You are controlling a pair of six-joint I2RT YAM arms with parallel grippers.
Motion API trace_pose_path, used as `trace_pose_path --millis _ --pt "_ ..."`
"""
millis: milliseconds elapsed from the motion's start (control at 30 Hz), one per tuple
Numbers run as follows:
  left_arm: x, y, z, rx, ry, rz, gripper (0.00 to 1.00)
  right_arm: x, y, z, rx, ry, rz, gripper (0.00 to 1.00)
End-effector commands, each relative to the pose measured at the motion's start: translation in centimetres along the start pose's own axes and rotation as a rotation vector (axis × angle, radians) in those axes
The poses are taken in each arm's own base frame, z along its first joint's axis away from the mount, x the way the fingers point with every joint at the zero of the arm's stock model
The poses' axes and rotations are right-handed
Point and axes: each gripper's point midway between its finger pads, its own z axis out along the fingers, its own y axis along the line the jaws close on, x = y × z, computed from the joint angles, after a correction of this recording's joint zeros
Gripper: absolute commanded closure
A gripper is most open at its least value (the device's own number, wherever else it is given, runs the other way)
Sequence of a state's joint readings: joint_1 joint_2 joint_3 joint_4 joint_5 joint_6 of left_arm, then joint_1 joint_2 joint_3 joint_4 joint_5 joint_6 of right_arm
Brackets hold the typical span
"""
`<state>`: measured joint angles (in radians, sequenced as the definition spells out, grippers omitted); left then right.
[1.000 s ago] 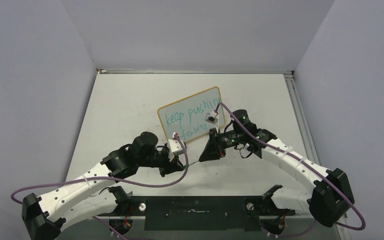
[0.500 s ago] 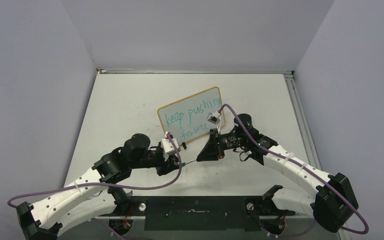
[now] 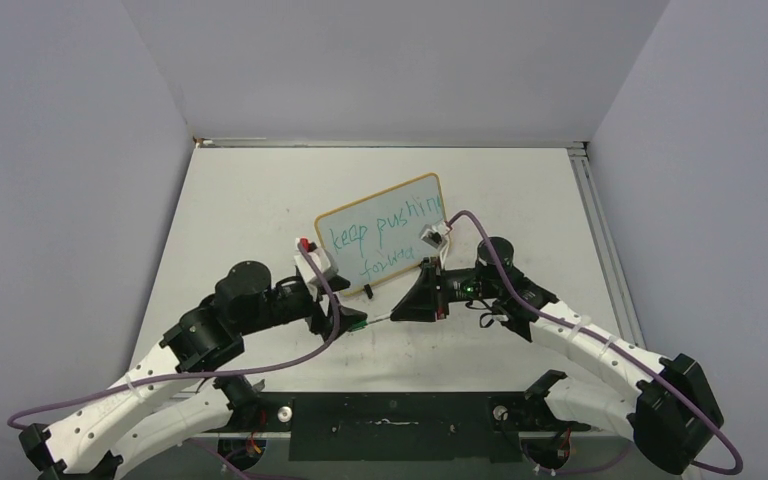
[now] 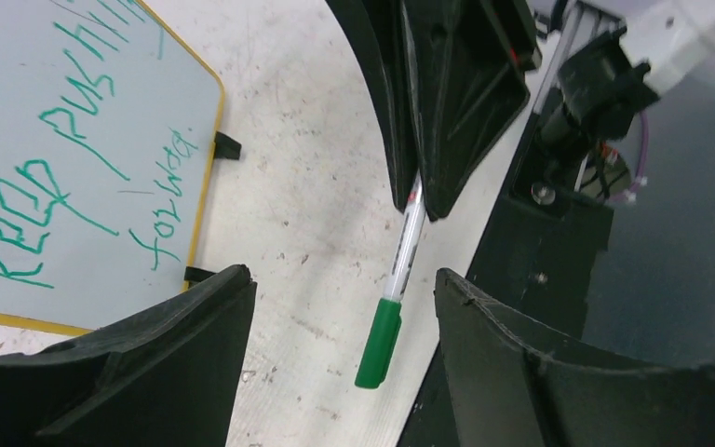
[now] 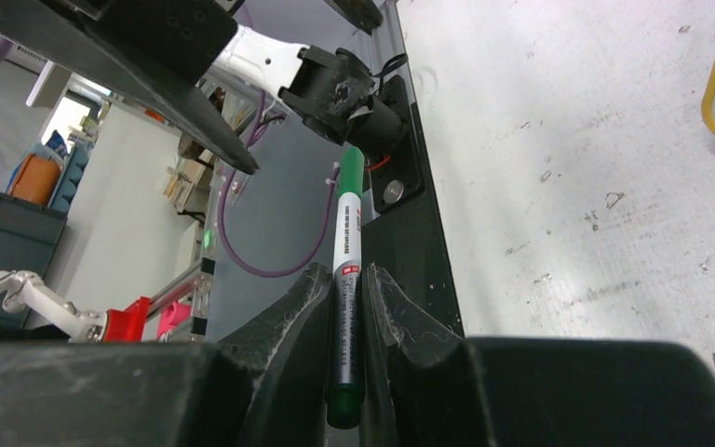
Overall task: Write a sentence on the whiteboard
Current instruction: Close the whiteboard marker at the center of the board.
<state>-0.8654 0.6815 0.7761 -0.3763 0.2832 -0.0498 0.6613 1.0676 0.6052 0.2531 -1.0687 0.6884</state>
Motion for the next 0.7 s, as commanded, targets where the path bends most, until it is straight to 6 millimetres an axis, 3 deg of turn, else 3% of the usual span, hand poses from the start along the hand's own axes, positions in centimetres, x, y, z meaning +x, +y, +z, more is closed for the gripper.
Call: trace_pose_path --millis 0,167,333,500,667 --pt "-6.8 1.1 -0.9 -0.090 -0.212 -0.201 0.31 -3.9 1.8 -0.2 -0.001 -0.143 -0.148 0.95" --pt "-8.8 2.7 -1.2 -0.122 -0.292 -0.403 0.31 -7.7 3.6 -1.2 0.028 -0.315 -0.257 0.95" --pt "-10.4 3.9 -1.9 -0.089 -0.400 -0.500 0.30 -9.9 4.7 -2.2 0.053 -0.428 -0.343 0.95" --pt "-12.4 3.0 -2.0 0.034 -0.492 -0.528 0.30 -12.1 5.7 -2.5 0.038 -0.514 -0.413 0.95" --pt "-13.1 2.9 -2.3 0.048 -0.491 -0.528 0.30 -13.0 6.7 -2.1 -0.025 -0.528 -0.438 0.95"
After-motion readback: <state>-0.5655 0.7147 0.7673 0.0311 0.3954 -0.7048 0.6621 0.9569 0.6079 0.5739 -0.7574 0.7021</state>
